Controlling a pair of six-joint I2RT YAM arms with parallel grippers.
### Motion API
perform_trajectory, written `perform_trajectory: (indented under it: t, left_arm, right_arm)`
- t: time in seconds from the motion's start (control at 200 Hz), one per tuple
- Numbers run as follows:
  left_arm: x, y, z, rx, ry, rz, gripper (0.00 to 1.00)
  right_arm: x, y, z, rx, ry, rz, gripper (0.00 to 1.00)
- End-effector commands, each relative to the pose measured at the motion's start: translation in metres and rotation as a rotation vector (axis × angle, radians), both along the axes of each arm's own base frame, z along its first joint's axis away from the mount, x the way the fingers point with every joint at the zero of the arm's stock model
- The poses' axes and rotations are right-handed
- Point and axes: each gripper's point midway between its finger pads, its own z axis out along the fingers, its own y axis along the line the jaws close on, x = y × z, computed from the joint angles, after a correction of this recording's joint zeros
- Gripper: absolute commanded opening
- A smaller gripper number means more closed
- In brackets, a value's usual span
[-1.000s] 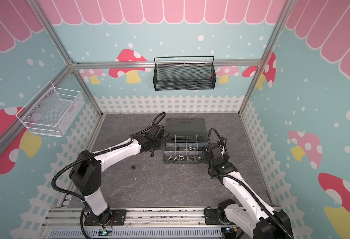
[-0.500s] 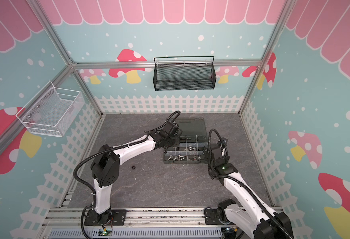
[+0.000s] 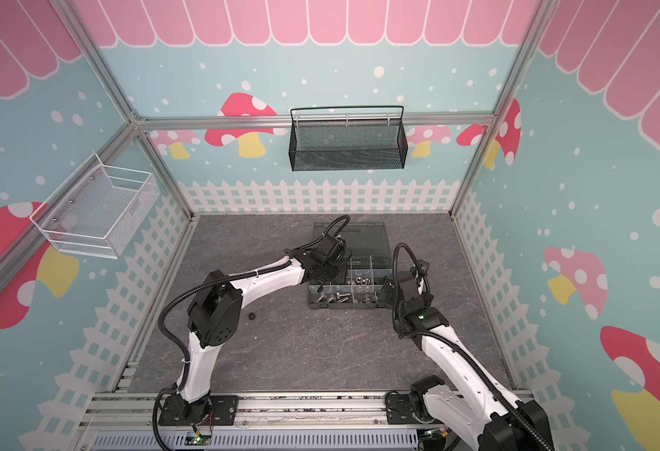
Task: Sort the screws and nuts into containers
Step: 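Lift the black nut with the left gripper and carry it over the box, then open the left gripper to drop the black nut into the box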
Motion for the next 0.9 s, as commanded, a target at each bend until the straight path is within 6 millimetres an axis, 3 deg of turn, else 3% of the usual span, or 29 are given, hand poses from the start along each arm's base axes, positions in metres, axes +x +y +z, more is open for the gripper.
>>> perform_trajectory:
  t: [0.0,0.15,0.305,0.46,0.585,0.76,0.83,0.891]
  left_arm:
    - [0.002,-0.008,0.007,-0.008,-0.021,-0.013,0.35]
    - [0.001,-0.006,0.025,-0.016,-0.055,-0.013,0.36]
    - [-0.002,0.002,0.062,-0.041,-0.116,0.002,0.38]
    - [-0.008,0.023,0.102,-0.061,-0.195,0.04,0.46]
    - [-0.017,0.046,0.119,-0.05,-0.243,0.089,0.55]
    - [-0.034,0.087,0.121,0.003,-0.276,0.158,0.69]
    - [-0.044,0.105,0.114,0.04,-0.278,0.187,0.79]
    - [-0.052,0.124,0.108,0.078,-0.278,0.222,0.81]
  right_arm:
    - [-0.003,-0.005,-0.003,0.001,0.004,-0.03,0.97]
    - [-0.002,-0.005,-0.003,0.0,0.006,-0.029,0.97]
    - [-0.002,-0.005,-0.004,-0.003,0.008,-0.028,0.97]
    - [-0.002,-0.005,-0.003,-0.002,0.007,-0.027,0.97]
    - [-0.002,-0.005,-0.004,0.0,0.01,-0.027,0.97]
    - [-0.001,-0.004,-0.004,0.002,0.011,-0.021,0.97]
    - [-0.001,-0.004,-0.004,0.003,0.01,-0.021,0.97]
    - [-0.001,-0.003,-0.004,0.002,0.012,-0.019,0.97]
